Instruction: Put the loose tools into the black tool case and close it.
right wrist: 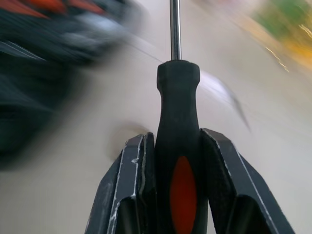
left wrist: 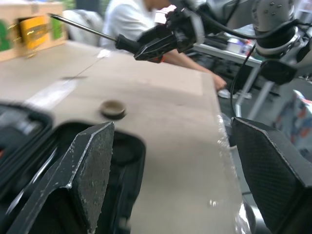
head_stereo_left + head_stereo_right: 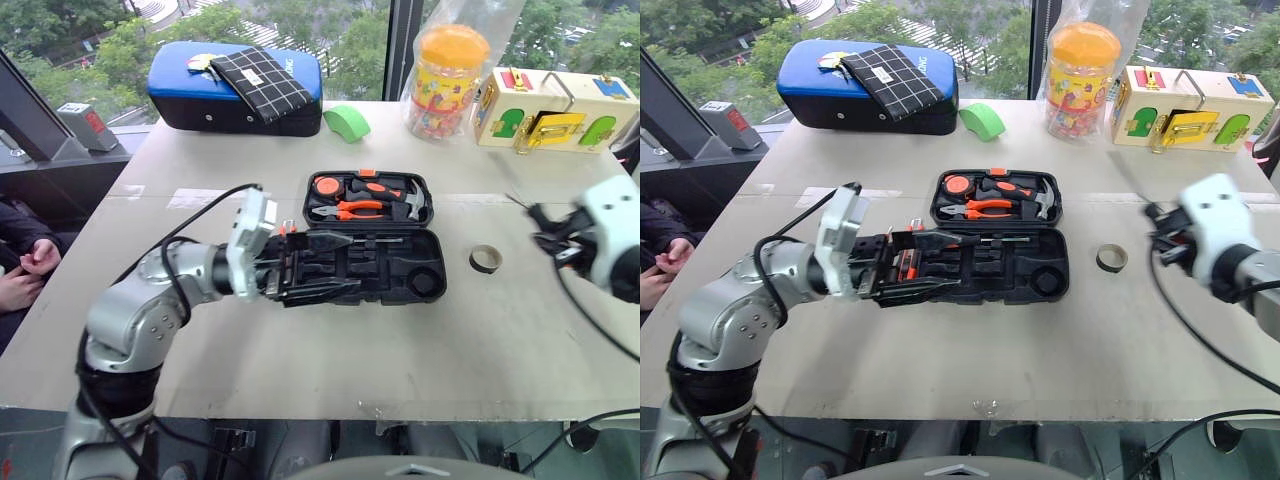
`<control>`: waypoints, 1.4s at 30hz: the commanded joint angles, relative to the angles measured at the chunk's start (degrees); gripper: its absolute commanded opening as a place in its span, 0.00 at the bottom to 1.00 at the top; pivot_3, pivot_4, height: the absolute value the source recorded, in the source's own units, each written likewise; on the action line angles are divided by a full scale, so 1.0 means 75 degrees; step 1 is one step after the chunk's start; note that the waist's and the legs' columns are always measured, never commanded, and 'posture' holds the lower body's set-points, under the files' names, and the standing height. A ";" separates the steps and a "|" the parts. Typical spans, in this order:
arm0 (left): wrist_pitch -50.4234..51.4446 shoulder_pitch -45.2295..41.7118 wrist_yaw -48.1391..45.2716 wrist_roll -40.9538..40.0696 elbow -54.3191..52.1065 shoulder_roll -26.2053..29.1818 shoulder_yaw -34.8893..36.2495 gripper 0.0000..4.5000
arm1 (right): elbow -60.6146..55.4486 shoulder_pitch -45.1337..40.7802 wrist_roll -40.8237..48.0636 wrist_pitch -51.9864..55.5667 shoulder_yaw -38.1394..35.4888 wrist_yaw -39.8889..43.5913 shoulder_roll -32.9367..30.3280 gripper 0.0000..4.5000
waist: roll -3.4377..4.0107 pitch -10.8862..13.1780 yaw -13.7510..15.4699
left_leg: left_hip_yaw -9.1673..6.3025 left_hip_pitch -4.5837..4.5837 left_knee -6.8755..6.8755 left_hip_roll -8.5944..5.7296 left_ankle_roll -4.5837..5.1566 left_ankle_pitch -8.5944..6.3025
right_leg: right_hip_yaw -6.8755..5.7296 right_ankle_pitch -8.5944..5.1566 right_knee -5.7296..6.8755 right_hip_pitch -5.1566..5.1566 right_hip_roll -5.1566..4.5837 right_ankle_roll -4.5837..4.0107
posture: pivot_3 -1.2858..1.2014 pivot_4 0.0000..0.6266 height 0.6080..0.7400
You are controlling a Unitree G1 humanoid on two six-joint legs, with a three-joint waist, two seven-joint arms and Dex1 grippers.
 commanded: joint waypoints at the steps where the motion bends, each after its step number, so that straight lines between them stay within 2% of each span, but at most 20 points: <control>1: -0.0454 0.0748 -0.0246 -0.0005 -0.0234 0.0482 0.0846 0.86 | 0.1062 -0.1181 -0.1560 -0.2271 0.2664 0.1525 -0.0386 0.16 | -0.0006 0.0011 0.0020 | 0.0000 -0.0001 0.0000 0.0002 -0.0001 0.0001 | 0.0001 0.0002 -0.0001 -0.0003 -0.0001 -0.0004 | 0.52 0.24 1.00; 5: -0.0757 0.2166 -0.0331 0.0130 -0.0515 0.0873 0.1783 0.86 | 0.3103 -0.2925 -0.3128 -0.4366 0.4834 0.3295 0.0078 0.16 | -0.0008 0.0031 0.0065 | 0.0004 -0.0021 -0.0001 -0.0012 -0.0007 0.0000 | 0.0009 0.0017 -0.0030 -0.0012 -0.0019 0.0013 | 0.52 0.24 1.00; 9: -0.0986 0.3147 -0.0132 0.0134 -0.0875 0.0887 0.2434 0.86 | 0.5338 -0.4008 -0.4379 -0.6496 0.5870 0.4301 0.0843 0.16 | -0.0032 0.0032 0.0156 | 0.0005 -0.0029 -0.0011 -0.0018 -0.0018 0.0001 | 0.0022 0.0021 -0.0053 -0.0017 -0.0031 0.0009 | 0.52 0.24 1.00; 12: -0.1066 0.3373 0.0060 0.0089 -0.0999 0.0842 0.2545 0.86 | 0.6385 -0.4353 -0.4826 -0.7307 0.6010 0.4709 0.1266 0.16 | -0.0030 0.0035 0.0296 | -0.0008 -0.0035 -0.0014 -0.0029 -0.0026 -0.0002 | 0.0008 0.0023 -0.0056 -0.0018 -0.0047 0.0004 | 0.52 0.24 1.00; 16: -0.1151 0.3666 0.0432 0.0012 -0.1402 0.0662 0.2618 0.86 | 0.7462 -0.4549 -0.5184 -0.7736 0.6060 0.5296 0.1685 0.16 | -0.0032 0.0033 0.0283 | -0.0007 -0.0031 -0.0028 -0.0042 -0.0049 -0.0015 | 0.0016 0.0025 -0.0055 -0.0020 -0.0058 -0.0003 | 0.52 0.24 1.00; 21: -0.1279 0.3941 0.0555 0.0033 -0.1519 0.0629 0.2716 0.86 | 0.7269 -0.4308 -0.5058 -0.7215 0.5845 0.5950 0.1742 0.16 | -0.0027 0.0031 0.0268 | -0.0010 -0.0021 -0.0044 -0.0043 -0.0050 -0.0015 | 0.0014 0.0025 -0.0050 -0.0020 -0.0059 -0.0004 | 0.52 0.24 1.00; 23: -0.1327 0.3964 0.0605 0.0045 -0.1514 0.0633 0.2668 0.86 | 0.7156 -0.4181 -0.5044 -0.6938 0.5839 0.6224 0.1767 0.39 | -0.0025 0.0032 0.0267 | -0.0011 -0.0020 -0.0048 -0.0043 -0.0050 -0.0015 | 0.0014 0.0023 -0.0050 -0.0020 -0.0058 -0.0008 | 0.52 0.24 1.00; 28: -0.1361 0.3811 0.0686 0.0042 -0.1404 0.0705 0.2519 0.86 | 0.6865 -0.3972 -0.4879 -0.6661 0.5348 0.6252 0.1968 0.81 | -0.0030 0.0022 0.0284 | -0.0019 -0.0020 -0.0058 -0.0045 -0.0049 -0.0016 | 0.0006 0.0016 -0.0052 -0.0021 -0.0060 -0.0020 | 0.52 0.24 1.00; 33: -0.1388 0.3677 0.0645 0.0093 -0.1236 0.0747 0.2427 0.86 | 0.6034 -0.3963 -0.3740 -0.5725 0.4316 0.6697 0.2017 0.81 | -0.0021 0.0028 0.0233 | -0.0021 -0.0023 -0.0058 -0.0045 -0.0048 -0.0016 | 0.0009 0.0025 -0.0053 -0.0025 -0.0058 -0.0003 | 0.52 0.24 1.00; 37: -0.1399 0.3528 0.0688 0.0142 -0.1136 0.0735 0.2252 0.86 | 0.5203 -0.3548 -0.2436 -0.4247 0.3006 0.5979 0.2519 0.54 | -0.0018 0.0028 0.0196 | -0.0022 -0.0017 -0.0062 -0.0040 -0.0049 -0.0018 | 0.0012 0.0025 -0.0042 -0.0026 -0.0056 -0.0004 | 0.52 0.24 1.00; 39: -0.1411 0.3495 0.0691 0.0161 -0.1103 0.0734 0.2226 0.86 | 0.4728 -0.3109 -0.2413 -0.3988 0.2707 0.5282 0.2724 0.29 | -0.0018 0.0025 0.0209 | -0.0027 -0.0018 -0.0068 -0.0039 -0.0049 -0.0018 | 0.0009 0.0025 -0.0040 -0.0032 -0.0056 -0.0005 | 0.52 0.24 1.00; 40: -0.1422 0.3495 0.0683 0.0175 -0.1086 0.0736 0.2226 0.86 | 0.4484 -0.2842 -0.2455 -0.3832 0.2578 0.4808 0.2896 0.23 | -0.0036 0.0014 0.0230 | -0.0027 -0.0020 -0.0073 -0.0039 -0.0049 -0.0018 | 0.0009 0.0025 -0.0041 -0.0035 -0.0056 -0.0005 | 0.52 0.24 1.00; 42: -0.1453 0.3500 0.0678 0.0209 -0.1068 0.0747 0.2220 0.86 | 0.4098 -0.2255 -0.2755 -0.4026 0.2543 0.4101 0.3060 0.02 | -0.0036 0.0015 0.0239 | -0.0028 -0.0027 -0.0074 -0.0040 -0.0050 -0.0019 | 0.0009 0.0024 -0.0042 -0.0040 -0.0056 -0.0006 | 0.52 0.24 1.00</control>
